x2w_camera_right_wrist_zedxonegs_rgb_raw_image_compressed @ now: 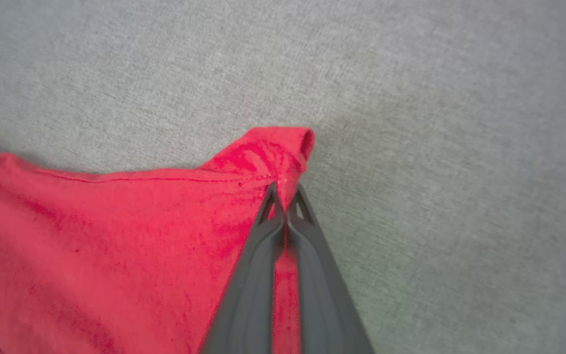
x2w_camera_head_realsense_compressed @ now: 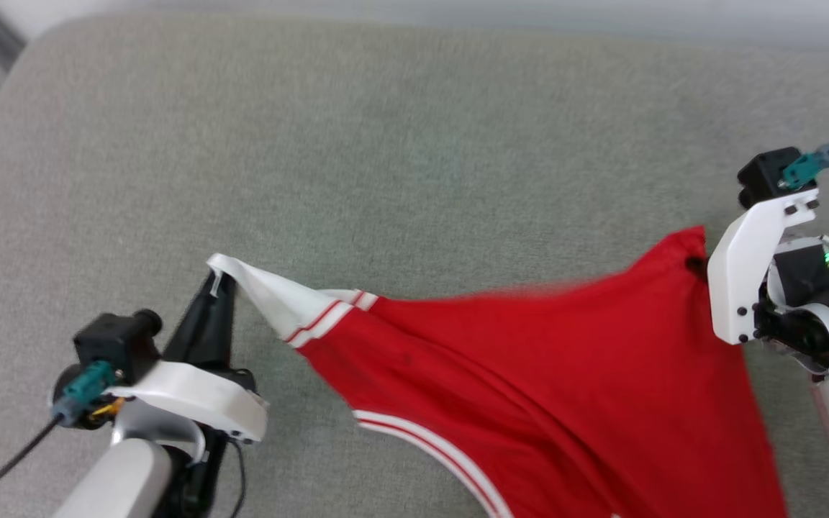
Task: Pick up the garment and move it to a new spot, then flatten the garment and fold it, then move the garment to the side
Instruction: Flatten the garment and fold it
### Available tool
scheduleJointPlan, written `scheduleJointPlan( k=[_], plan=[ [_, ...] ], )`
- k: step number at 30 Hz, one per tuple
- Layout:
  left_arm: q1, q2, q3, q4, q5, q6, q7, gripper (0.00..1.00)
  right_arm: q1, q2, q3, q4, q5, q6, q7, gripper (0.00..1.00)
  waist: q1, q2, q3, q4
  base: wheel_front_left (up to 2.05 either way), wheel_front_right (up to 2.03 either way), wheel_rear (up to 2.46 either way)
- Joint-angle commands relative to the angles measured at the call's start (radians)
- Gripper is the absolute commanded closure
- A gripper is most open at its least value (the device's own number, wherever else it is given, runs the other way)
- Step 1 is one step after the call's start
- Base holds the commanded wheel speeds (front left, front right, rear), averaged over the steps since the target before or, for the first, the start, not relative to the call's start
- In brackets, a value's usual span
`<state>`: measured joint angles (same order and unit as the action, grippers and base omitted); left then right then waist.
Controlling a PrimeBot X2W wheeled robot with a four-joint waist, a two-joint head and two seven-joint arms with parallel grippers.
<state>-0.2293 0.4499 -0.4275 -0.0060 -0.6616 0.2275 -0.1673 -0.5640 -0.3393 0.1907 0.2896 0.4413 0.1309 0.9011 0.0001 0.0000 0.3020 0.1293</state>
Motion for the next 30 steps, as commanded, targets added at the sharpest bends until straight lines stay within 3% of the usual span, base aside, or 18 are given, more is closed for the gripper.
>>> scheduleJointPlan(
  k=[1, 7, 14, 24, 30],
  plan=[
    [-0.014, 0.015, 0.015, 0.007, -0.008, -0.005, 0.0, 1.0, -0.008, -0.001, -0.004, -0.002, -0.007, 0.0, -0.032, 1.0, -0.0001, 0.0, -0.06, -0.03, 0.0, 0.0, 0.0],
    [-0.112, 0.054, 0.042, 0.051, -0.023, -0.04, 0.036, 1.0, -0.015, 0.016, -0.04, 0.011, -0.035, 0.0, -0.181, 1.0, -0.0001, 0.0, -0.161, -0.085, 0.0, 0.0, 0.0],
    [-0.33, 0.033, 0.039, 0.201, -0.047, -0.108, 0.094, 1.0, -0.089, 0.053, -0.042, 0.098, -0.09, 0.0, -0.3, 1.0, -0.0001, 0.0, -0.194, -0.142, 0.0, 0.0, 0.0],
    [-0.811, 0.001, 0.043, 0.463, 0.028, -0.186, 0.035, 1.0, -0.432, 0.076, -0.052, 0.204, -0.161, 0.0, -0.523, 1.0, -0.0001, 0.0, -0.03, -0.168, 0.0, 0.0, 0.0],
    [-1.131, 0.035, 0.055, 0.561, 0.093, -0.218, -0.008, 1.0, -0.703, 0.083, -0.073, 0.219, -0.217, 0.0, -0.655, 1.0, -0.0001, 0.0, 0.103, -0.177, 0.0, 0.0, 0.0]
  ],
)
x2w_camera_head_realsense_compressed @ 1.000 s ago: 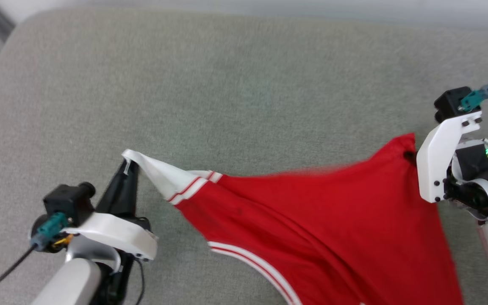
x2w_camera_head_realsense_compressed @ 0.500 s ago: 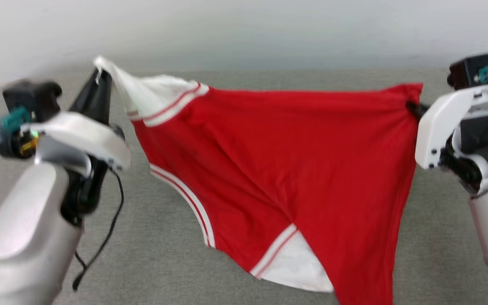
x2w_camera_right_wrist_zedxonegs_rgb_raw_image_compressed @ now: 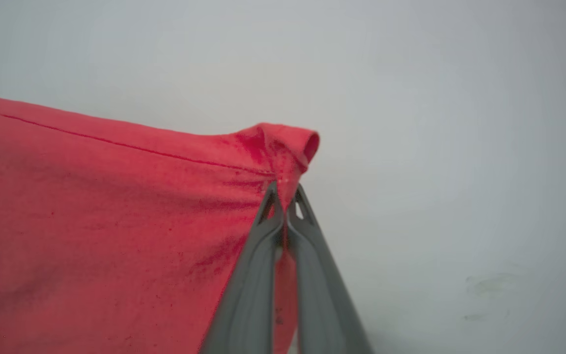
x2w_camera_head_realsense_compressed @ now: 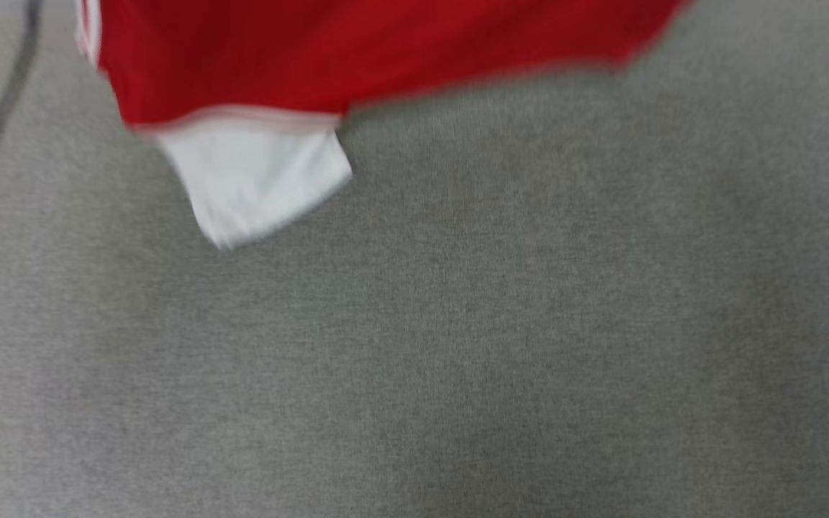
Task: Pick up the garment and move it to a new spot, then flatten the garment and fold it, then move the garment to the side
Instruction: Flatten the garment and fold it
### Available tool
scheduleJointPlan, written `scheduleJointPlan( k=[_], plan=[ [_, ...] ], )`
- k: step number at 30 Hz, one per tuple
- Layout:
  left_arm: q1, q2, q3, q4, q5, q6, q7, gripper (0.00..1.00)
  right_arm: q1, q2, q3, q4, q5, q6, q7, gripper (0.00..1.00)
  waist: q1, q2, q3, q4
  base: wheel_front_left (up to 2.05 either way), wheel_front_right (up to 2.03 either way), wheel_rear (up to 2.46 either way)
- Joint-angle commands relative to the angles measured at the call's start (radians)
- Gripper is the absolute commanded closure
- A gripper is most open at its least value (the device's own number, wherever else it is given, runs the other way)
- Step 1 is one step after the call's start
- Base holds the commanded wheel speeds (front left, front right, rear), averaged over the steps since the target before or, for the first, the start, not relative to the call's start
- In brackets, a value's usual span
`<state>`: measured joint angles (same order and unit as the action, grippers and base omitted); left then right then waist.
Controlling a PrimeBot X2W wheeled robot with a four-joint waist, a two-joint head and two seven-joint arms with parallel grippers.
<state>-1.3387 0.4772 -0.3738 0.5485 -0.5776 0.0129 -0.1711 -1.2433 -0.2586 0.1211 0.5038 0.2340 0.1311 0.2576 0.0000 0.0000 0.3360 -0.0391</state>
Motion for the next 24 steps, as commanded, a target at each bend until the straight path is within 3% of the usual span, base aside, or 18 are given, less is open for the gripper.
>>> scheduleJointPlan(
  k=[1, 7, 12, 18, 24],
  plan=[
    [-0.073, 0.015, 0.004, 0.017, 0.018, -0.009, -0.008, 1.0, -0.071, 0.0, -0.003, 0.005, -0.013, -0.001, -0.03, 1.0, 0.0, 0.0, 0.088, -0.011, 0.0, 0.0, 0.0],
    [-0.306, 0.047, 0.008, 0.069, 0.055, -0.038, -0.004, 1.0, -0.28, -0.014, 0.017, 0.038, -0.026, -0.001, -0.094, 1.0, 0.0, 0.0, 0.191, -0.013, 0.0, 0.0, 0.0],
    [-0.405, 0.047, 0.0, 0.12, 0.061, -0.054, 0.007, 1.0, -0.39, -0.018, 0.049, 0.106, -0.028, -0.001, -0.108, 1.0, 0.0, 0.0, 0.269, -0.003, 0.0, 0.0, 0.0],
    [-0.379, 0.015, 0.001, 0.203, 0.025, -0.077, -0.012, 1.0, -0.449, -0.008, 0.098, 0.217, -0.004, -0.001, -0.139, 1.0, 0.0, 0.0, 0.34, 0.019, 0.0, 0.0, 0.0],
    [-0.297, -0.022, 0.001, 0.305, -0.026, -0.111, -0.043, 1.0, -0.397, -0.006, 0.143, 0.347, 0.035, -0.001, -0.204, 1.0, 0.0, 0.0, 0.346, 0.041, 0.0, 0.0, 0.0]
  ],
)
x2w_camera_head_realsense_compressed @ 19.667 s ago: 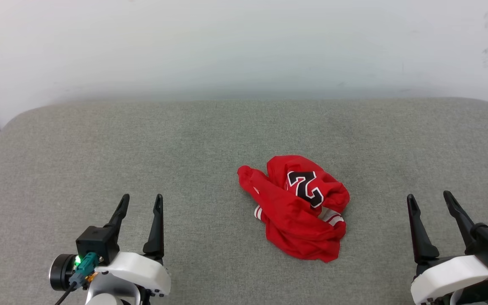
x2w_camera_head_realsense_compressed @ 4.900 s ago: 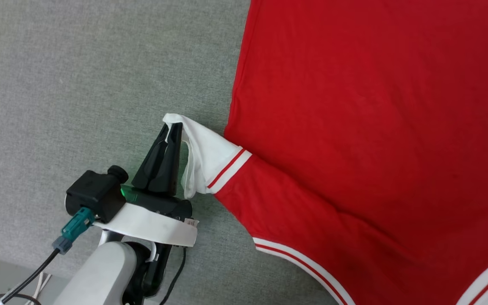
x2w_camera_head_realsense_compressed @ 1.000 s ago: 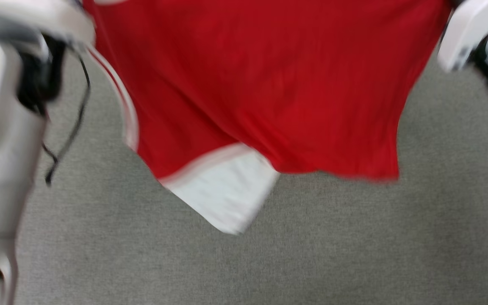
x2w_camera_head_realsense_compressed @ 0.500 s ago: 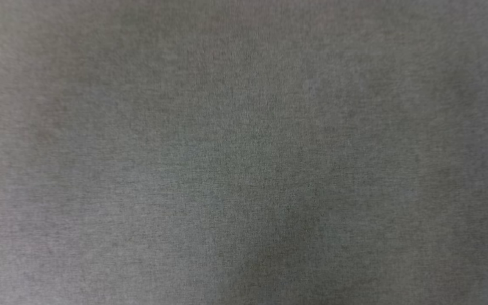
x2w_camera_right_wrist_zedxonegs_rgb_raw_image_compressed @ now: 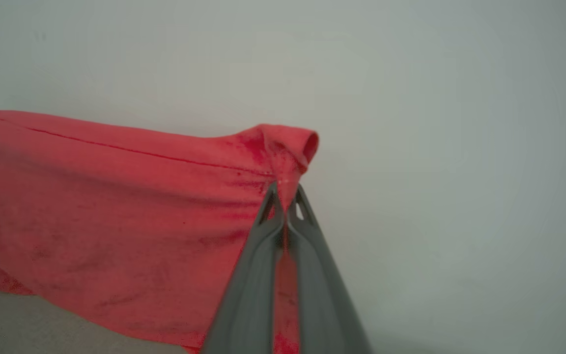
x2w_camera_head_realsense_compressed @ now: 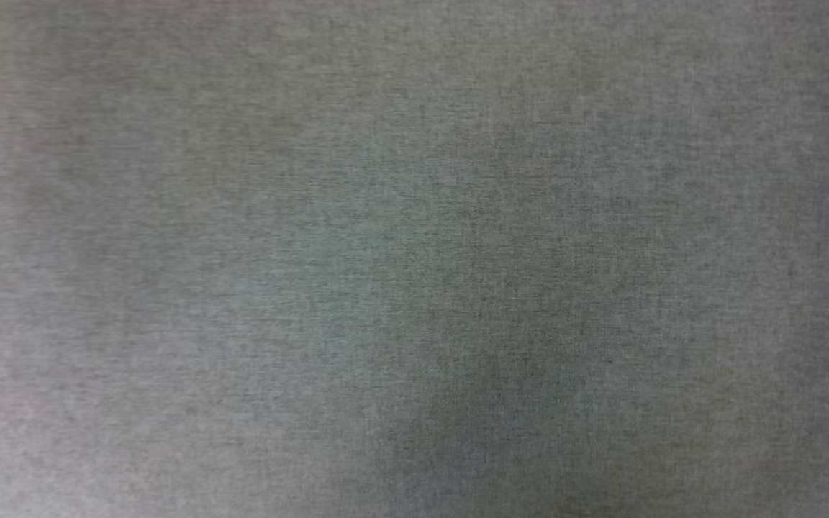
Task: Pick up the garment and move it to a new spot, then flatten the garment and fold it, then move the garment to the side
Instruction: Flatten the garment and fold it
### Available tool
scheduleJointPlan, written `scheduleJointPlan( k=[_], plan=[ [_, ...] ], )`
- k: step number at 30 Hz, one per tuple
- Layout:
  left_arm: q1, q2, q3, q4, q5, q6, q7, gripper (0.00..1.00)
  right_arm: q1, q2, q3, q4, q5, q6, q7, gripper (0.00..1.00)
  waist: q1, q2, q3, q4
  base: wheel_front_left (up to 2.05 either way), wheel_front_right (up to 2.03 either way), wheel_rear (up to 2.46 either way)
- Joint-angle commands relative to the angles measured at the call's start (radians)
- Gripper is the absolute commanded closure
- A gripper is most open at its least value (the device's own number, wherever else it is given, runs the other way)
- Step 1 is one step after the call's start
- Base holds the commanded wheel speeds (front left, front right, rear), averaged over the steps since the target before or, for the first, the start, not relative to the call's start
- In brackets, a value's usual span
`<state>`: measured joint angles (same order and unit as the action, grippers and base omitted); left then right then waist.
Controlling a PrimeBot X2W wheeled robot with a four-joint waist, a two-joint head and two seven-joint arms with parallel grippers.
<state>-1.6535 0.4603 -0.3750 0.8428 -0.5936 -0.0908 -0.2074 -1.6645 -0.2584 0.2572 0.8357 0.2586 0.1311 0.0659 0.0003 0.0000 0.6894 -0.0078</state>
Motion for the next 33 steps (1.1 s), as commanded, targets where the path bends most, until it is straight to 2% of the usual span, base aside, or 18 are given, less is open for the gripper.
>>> scheduleJointPlan(
  k=[1, 4, 9, 14, 15, 17, 22, 25, 28, 33],
  plan=[
    [0.04, -0.014, 0.007, 0.025, -0.025, -0.012, -0.013, 1.0, 0.039, -0.01, 0.015, 0.033, 0.021, -0.001, -0.027, 1.0, -0.0003, 0.0, -0.016, 0.014, 0.0, 0.0, 0.0],
    [0.153, -0.025, -0.018, 0.069, -0.027, -0.026, -0.035, 1.0, 0.136, -0.015, 0.052, 0.079, 0.064, -0.001, -0.072, 1.0, -0.0003, 0.0, -0.085, 0.026, 0.0, 0.0, 0.0],
    [0.377, -0.034, -0.008, 0.083, -0.085, -0.037, -0.054, 1.0, 0.354, -0.01, 0.121, 0.082, 0.152, -0.001, -0.118, 1.0, -0.0003, 0.0, -0.214, 0.029, 0.0, 0.0, 0.0],
    [0.671, -0.01, 0.032, 0.009, -0.131, -0.038, -0.059, 1.0, 0.605, -0.037, 0.17, 0.014, 0.217, -0.001, -0.147, 1.0, -0.0003, 0.0, -0.352, 0.026, 0.0, 0.0, 0.0],
    [0.671, -0.01, 0.032, 0.009, -0.131, -0.038, -0.059, 1.0, 0.605, -0.037, 0.17, 0.014, 0.217, -0.001, -0.147, 1.0, -0.0003, 0.0, -0.352, 0.026, 0.0, 0.0, 0.0],
    [0.798, -0.019, 0.049, -0.044, -0.143, -0.033, -0.059, 1.0, 0.707, -0.061, 0.181, -0.025, 0.233, -0.001, -0.147, 1.0, -0.0003, 0.0, -0.397, 0.029, 0.0, 0.0, 0.0],
    [1.104, -0.012, 0.065, -0.207, -0.164, 0.034, -0.057, 1.0, 0.957, -0.109, 0.161, -0.153, 0.273, -0.001, -0.117, 1.0, -0.0003, 0.0, -0.49, 0.034, 0.0, 0.0, 0.0],
    [1.277, 0.004, 0.073, -0.336, -0.182, 0.094, -0.027, 1.0, 1.109, -0.124, 0.131, -0.246, 0.279, -0.001, -0.076, 1.0, -0.0003, 0.0, -0.537, 0.027, 0.0, 0.0, 0.0],
    [1.439, 0.035, 0.091, -0.494, -0.203, 0.169, 0.017, 1.0, 1.25, -0.138, 0.073, -0.352, 0.275, -0.001, -0.028, 1.0, -0.0003, 0.0, -0.574, 0.022, 0.0, 0.0, 0.0],
    [1.678, 0.077, 0.121, -0.769, -0.228, 0.308, 0.094, 1.0, 1.487, -0.119, -0.049, -0.541, 0.247, -0.001, 0.087, 1.0, -0.0003, 0.0, -0.622, 0.015, 0.0, 0.0, 0.0]
  ],
)
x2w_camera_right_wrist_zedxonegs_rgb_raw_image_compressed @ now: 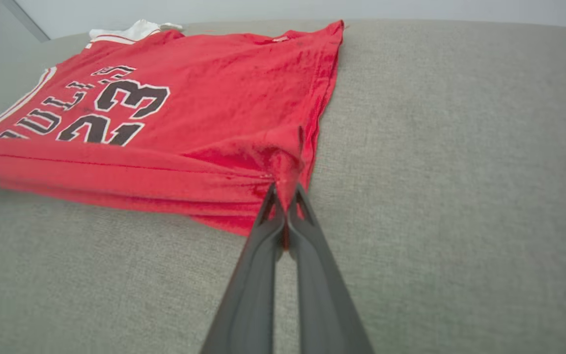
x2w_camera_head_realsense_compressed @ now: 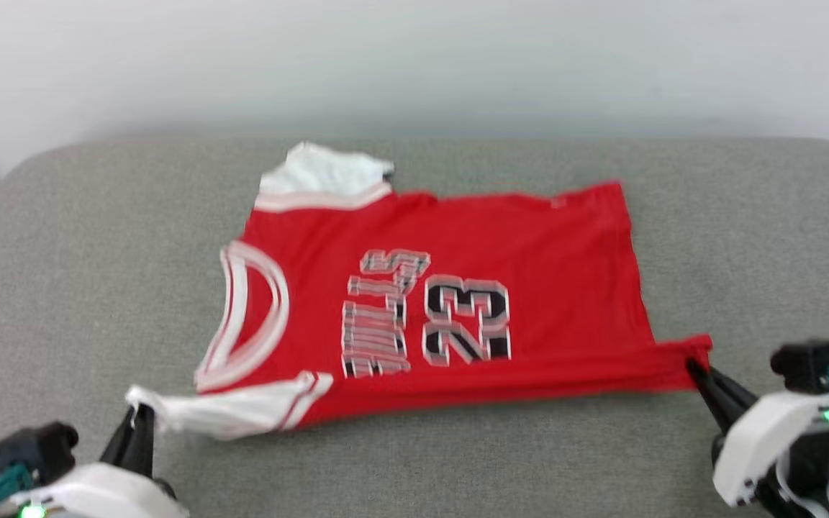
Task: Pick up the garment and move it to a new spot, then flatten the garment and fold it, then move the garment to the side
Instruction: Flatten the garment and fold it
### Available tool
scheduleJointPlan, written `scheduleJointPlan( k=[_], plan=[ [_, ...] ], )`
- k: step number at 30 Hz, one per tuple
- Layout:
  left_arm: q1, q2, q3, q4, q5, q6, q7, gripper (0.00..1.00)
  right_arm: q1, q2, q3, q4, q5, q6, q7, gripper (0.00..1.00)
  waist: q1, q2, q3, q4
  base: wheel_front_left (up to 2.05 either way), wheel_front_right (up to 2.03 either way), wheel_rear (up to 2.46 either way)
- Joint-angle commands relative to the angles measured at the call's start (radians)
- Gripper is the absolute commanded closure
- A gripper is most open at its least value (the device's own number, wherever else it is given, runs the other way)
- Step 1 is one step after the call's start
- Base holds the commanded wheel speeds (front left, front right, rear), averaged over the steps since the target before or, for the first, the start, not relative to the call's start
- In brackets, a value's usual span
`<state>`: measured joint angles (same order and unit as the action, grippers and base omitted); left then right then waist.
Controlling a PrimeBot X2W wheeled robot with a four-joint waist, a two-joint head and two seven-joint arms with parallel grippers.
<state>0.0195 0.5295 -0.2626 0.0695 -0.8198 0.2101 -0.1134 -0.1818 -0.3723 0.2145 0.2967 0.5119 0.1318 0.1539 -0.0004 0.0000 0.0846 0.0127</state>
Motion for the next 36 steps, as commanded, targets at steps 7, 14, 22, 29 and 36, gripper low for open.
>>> scheduleJointPlan(
  k=[7, 14, 22, 29, 36],
  plan=[
    [0.182, 0.056, 0.04, -0.291, -0.014, 0.139, 0.082, 1.0, 0.223, 0.068, -0.161, -0.273, -0.073, -0.002, 0.2, 1.0, 0.0004, 0.0, -0.039, -0.013, 0.0, 0.0, 0.0],
    [0.083, 0.074, 0.021, -0.307, -0.016, 0.12, 0.137, 1.0, 0.194, 0.114, -0.184, -0.354, -0.135, -0.002, 0.365, 1.0, 0.0004, 0.0, 0.01, -0.014, 0.0, 0.0, 0.0],
    [-0.16, 0.03, -0.041, -0.113, -0.013, 0.019, 0.162, 1.0, 0.025, 0.092, -0.127, -0.234, -0.139, -0.002, 0.373, 1.0, 0.0004, 0.0, 0.134, -0.004, 0.0, 0.0, 0.0],
    [-0.314, -0.031, -0.083, 0.087, -0.027, -0.07, 0.155, 1.0, -0.089, 0.072, -0.068, -0.098, -0.136, -0.002, 0.288, 0.8, 0.0004, 0.0, 0.208, -0.003, 0.0, 0.0, 0.0],
    [-0.39, -0.086, -0.108, 0.275, -0.065, -0.146, 0.162, 0.0, -0.13, 0.068, -0.003, 0.067, -0.103, -0.002, 0.212, 0.0, 0.0004, 0.0, 0.222, -0.008, 0.0, 0.0, 0.0]
  ],
)
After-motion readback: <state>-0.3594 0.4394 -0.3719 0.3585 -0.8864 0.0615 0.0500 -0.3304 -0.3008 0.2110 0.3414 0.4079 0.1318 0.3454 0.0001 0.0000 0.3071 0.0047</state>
